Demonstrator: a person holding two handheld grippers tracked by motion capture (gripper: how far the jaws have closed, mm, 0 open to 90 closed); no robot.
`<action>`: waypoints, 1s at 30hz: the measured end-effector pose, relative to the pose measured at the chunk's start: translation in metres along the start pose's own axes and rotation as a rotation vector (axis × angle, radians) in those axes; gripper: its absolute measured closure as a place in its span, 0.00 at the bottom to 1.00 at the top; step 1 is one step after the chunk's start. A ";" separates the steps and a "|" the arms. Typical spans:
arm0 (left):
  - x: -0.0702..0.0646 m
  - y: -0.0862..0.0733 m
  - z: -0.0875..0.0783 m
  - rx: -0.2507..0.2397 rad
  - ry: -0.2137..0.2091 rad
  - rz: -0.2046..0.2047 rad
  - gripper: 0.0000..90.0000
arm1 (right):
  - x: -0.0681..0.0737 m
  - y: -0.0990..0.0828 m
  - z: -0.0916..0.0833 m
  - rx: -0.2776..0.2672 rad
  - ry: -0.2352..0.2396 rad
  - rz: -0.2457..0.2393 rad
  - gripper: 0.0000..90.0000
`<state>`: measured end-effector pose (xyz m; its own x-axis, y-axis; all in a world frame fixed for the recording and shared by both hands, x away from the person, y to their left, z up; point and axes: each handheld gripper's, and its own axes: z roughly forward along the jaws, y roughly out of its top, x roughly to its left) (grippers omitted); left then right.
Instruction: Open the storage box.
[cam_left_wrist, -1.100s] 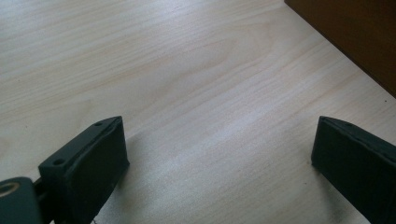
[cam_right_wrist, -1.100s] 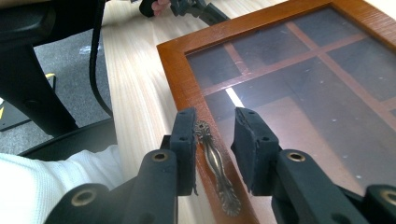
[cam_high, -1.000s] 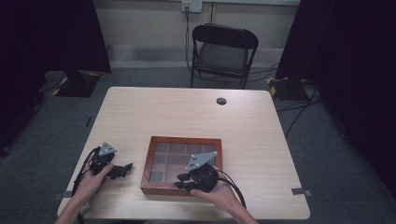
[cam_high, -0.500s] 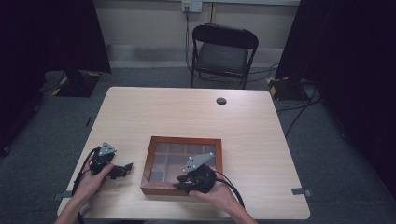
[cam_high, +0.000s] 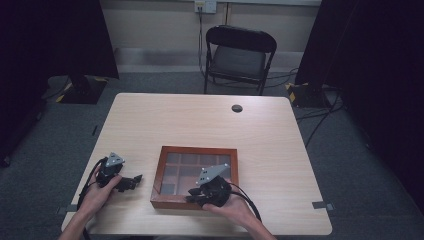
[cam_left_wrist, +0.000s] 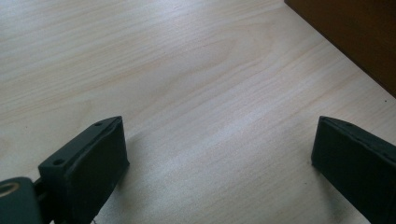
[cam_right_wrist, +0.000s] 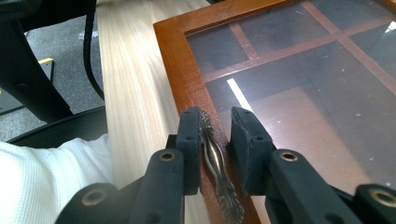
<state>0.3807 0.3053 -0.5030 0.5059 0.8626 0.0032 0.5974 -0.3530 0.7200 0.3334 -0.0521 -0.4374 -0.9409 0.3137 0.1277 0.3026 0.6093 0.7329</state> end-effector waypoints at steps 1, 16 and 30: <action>0.000 0.000 0.000 -0.001 0.000 0.000 0.03 | 0.000 0.000 0.000 0.000 -0.004 -0.004 0.83; 0.000 0.000 0.000 -0.001 0.000 0.000 0.03 | 0.002 -0.001 -0.009 0.024 -0.011 -0.037 0.90; 0.000 0.000 0.000 0.000 0.000 0.000 0.03 | 0.000 -0.004 -0.009 0.009 -0.007 -0.038 0.90</action>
<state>0.3807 0.3052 -0.5030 0.5058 0.8627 0.0030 0.5973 -0.3527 0.7203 0.3307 -0.0609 -0.4348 -0.9506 0.2956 0.0954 0.2684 0.6273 0.7311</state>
